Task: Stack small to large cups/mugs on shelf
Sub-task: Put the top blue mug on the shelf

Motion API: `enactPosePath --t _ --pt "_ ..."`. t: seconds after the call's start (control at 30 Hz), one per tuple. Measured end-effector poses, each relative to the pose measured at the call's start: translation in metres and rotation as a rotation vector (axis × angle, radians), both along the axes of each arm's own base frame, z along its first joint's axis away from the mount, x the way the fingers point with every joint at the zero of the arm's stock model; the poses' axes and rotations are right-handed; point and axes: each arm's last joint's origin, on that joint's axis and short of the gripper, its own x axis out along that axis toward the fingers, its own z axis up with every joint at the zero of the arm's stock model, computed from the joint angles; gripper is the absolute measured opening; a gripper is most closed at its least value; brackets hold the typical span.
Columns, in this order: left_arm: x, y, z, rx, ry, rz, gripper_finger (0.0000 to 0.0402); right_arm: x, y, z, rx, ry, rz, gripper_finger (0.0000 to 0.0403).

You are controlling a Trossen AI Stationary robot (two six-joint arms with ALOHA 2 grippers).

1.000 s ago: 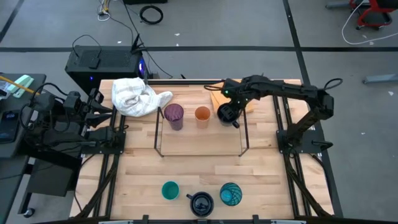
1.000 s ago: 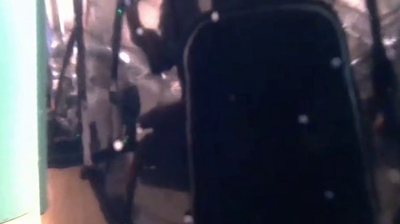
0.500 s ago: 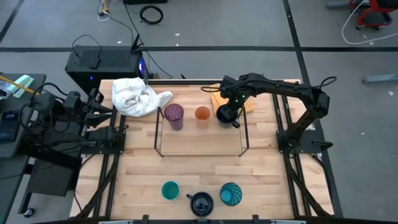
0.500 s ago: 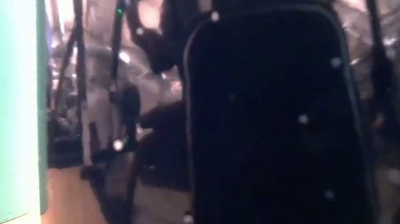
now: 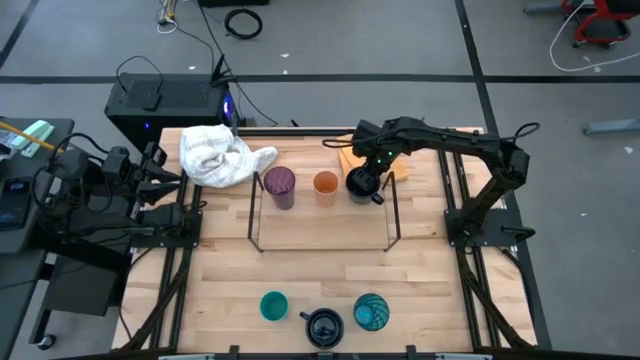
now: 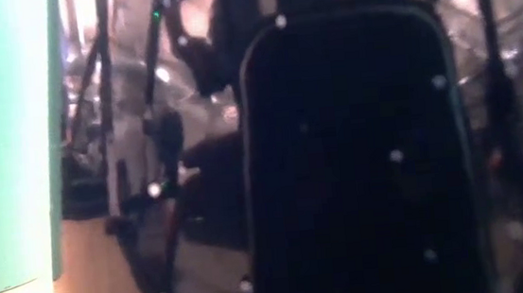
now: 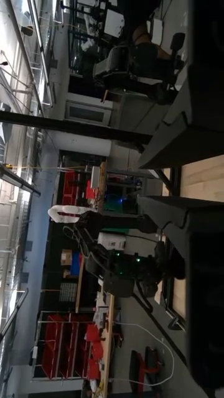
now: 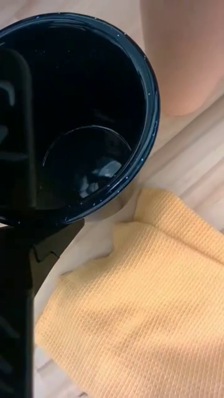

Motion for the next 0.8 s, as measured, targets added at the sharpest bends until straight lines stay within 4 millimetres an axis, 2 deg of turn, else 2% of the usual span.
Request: enactPosePath --t 0.67,0.8 --pt "0.0000 0.0000 0.0000 0.001 0.000 0.000 0.0090 -0.0003 0.0010 -0.0001 -0.002 0.009 -0.015 0.0016" --pt "0.0000 0.0000 0.0000 0.001 0.000 0.000 0.0091 0.0035 0.0002 -0.0068 -0.002 0.035 -0.035 0.0016"
